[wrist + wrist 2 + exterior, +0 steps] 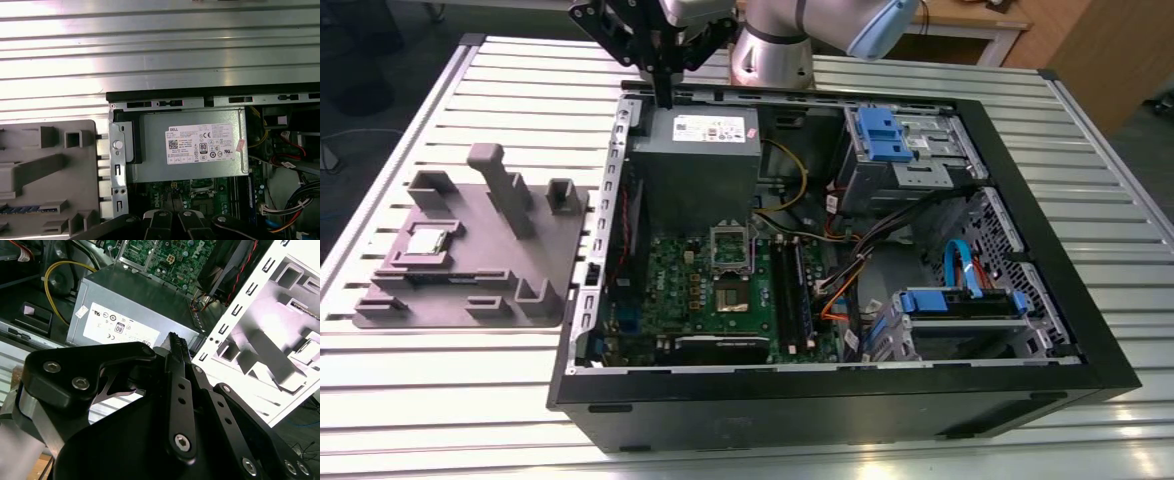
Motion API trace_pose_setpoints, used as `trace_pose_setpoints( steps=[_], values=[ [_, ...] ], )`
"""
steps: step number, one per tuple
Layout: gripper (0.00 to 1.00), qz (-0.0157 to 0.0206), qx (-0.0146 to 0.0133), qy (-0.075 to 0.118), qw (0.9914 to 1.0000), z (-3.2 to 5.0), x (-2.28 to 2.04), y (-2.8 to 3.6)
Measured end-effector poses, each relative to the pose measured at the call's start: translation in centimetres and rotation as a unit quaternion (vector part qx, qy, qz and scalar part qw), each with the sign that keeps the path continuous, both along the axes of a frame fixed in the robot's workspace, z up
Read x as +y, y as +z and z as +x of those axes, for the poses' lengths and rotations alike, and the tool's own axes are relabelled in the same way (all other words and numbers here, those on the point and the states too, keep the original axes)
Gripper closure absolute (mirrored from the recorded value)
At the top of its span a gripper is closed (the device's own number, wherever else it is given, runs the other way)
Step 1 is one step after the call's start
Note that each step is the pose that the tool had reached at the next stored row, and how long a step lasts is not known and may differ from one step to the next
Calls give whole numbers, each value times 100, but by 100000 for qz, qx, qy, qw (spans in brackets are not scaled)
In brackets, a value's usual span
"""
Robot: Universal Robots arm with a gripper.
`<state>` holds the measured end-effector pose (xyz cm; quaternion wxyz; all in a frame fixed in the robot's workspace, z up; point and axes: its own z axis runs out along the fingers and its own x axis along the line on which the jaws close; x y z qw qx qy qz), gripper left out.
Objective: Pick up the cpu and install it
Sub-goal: 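Reach for the cpu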
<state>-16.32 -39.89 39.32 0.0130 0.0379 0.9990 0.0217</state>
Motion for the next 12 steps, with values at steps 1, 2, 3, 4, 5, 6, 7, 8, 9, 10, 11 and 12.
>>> trace_pose_setpoints(
  steps=[1,2,3,4,5,6,7,8,9,10,11,12],
  values=[
    [90,0,-1,3,100000,0,0,0],
    [90,1,-2,2,100000,-1,0,0],
    [90,1,0,0,100000,-58,0,-2],
    [90,3,-3,1,100000,-92,0,-4],
    [90,0,-1,1,100000,-93,0,-4],
    [90,2,-1,0,100000,-95,0,-4],
    [90,1,-2,2,100000,-96,0,-4],
    [90,2,-1,1,100000,-97,0,-4],
    [90,1,-2,-3,100000,-98,0,-4],
    [90,1,2,-8,100000,-102,0,-4],
    [90,4,-4,-7,100000,-105,0,-4],
    [90,4,-3,2,100000,-106,0,-4]
  ],
)
